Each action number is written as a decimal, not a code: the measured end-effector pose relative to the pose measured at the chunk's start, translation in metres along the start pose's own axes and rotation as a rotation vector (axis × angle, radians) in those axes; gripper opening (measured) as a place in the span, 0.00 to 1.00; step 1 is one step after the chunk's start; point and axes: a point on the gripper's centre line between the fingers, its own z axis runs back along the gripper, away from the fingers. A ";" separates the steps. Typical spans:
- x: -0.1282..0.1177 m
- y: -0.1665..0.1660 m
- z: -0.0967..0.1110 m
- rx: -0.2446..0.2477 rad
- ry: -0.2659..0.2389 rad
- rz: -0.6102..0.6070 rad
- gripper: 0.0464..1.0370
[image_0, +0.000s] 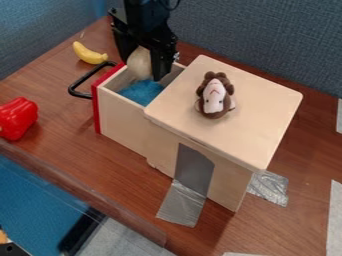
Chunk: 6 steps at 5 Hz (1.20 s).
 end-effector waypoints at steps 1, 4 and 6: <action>0.002 0.002 -0.006 0.004 0.013 0.000 0.85; 0.055 0.060 -0.011 0.077 -0.066 0.161 0.85; 0.080 0.074 -0.047 0.105 0.006 0.179 0.85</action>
